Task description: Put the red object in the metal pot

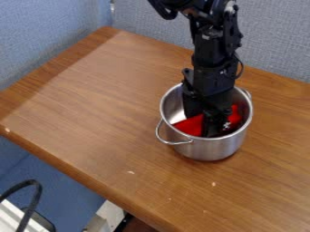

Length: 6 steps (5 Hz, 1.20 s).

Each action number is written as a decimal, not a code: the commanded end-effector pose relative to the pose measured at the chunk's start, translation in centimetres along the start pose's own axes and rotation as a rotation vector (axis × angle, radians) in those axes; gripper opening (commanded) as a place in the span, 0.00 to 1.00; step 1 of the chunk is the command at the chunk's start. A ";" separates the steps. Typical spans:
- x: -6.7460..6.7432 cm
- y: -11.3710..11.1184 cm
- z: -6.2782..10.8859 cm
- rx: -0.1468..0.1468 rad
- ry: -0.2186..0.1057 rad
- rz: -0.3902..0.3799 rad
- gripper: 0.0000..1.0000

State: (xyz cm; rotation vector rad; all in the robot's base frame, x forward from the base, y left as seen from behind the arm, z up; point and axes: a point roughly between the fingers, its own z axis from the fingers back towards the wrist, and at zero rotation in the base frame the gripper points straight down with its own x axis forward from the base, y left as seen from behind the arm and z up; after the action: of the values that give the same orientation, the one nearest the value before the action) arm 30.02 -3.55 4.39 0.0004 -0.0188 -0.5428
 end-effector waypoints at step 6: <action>0.4 0.2 3.1 -0.027 -0.082 0.013 0.00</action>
State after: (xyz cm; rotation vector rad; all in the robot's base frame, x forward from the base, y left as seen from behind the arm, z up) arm 29.43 -3.77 5.13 -0.0582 -0.0051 -0.5429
